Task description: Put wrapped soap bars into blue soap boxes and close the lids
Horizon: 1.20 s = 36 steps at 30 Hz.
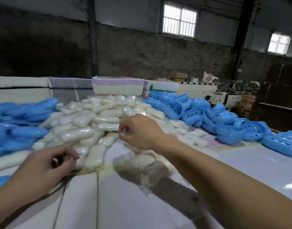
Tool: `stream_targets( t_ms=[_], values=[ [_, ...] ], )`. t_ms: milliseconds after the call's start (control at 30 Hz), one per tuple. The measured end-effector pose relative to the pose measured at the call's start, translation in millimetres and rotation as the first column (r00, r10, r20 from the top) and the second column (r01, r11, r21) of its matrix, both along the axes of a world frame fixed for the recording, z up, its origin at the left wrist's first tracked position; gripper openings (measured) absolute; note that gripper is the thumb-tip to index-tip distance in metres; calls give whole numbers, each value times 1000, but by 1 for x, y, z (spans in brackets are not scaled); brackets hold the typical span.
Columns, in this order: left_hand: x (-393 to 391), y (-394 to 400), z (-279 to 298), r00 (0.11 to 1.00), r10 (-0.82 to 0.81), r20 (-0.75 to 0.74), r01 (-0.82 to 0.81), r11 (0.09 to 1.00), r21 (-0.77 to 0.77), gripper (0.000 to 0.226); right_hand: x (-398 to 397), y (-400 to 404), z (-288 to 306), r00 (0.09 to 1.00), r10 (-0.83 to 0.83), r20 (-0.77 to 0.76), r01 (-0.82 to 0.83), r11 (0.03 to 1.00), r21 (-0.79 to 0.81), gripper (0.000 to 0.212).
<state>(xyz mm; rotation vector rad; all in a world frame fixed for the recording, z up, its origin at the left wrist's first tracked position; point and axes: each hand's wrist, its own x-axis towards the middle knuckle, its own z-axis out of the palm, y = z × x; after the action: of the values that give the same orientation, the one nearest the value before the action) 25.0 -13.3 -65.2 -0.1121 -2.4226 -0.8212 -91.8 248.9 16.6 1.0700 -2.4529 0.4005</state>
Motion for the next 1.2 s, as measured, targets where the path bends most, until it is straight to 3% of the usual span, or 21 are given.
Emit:
stream_targets(
  t_ms=[100,233,367,533,667,767,933,1000,1133,1200],
  values=[
    [11,24,28,999,-14,-33,15,1000,18,9,17,-51,1,988,105,109,-100,993,-56,14],
    [15,15,32,998,48,-37,-45,997,65,22,39,-97,-26,967,193,163,-135,940,-314,17],
    [12,9,33,993,120,-16,-118,990,82,14,43,-95,-46,959,236,159,-191,947,-259,27],
    [3,-22,34,933,313,177,-292,947,-134,21,42,-91,-51,941,264,212,-203,941,-269,14],
    [-4,-59,37,749,593,295,-469,789,-396,48,42,-89,-49,933,271,237,-204,940,-275,15],
    [-13,-66,39,688,671,275,-514,719,-467,41,43,-87,-48,930,271,248,-205,943,-263,17],
    [-14,-63,40,708,694,130,-564,667,-487,20,43,-85,-47,925,268,270,-183,935,-303,16],
    [-11,-63,41,725,678,116,-570,687,-451,16,41,-83,-46,922,267,279,-170,929,-327,14],
    [1,-58,47,877,468,109,-468,883,-28,16,40,-78,-42,922,276,271,-151,903,-403,15],
    [8,-48,53,935,353,38,-355,931,84,23,38,-74,-38,924,278,264,-128,874,-469,18]
  ],
)
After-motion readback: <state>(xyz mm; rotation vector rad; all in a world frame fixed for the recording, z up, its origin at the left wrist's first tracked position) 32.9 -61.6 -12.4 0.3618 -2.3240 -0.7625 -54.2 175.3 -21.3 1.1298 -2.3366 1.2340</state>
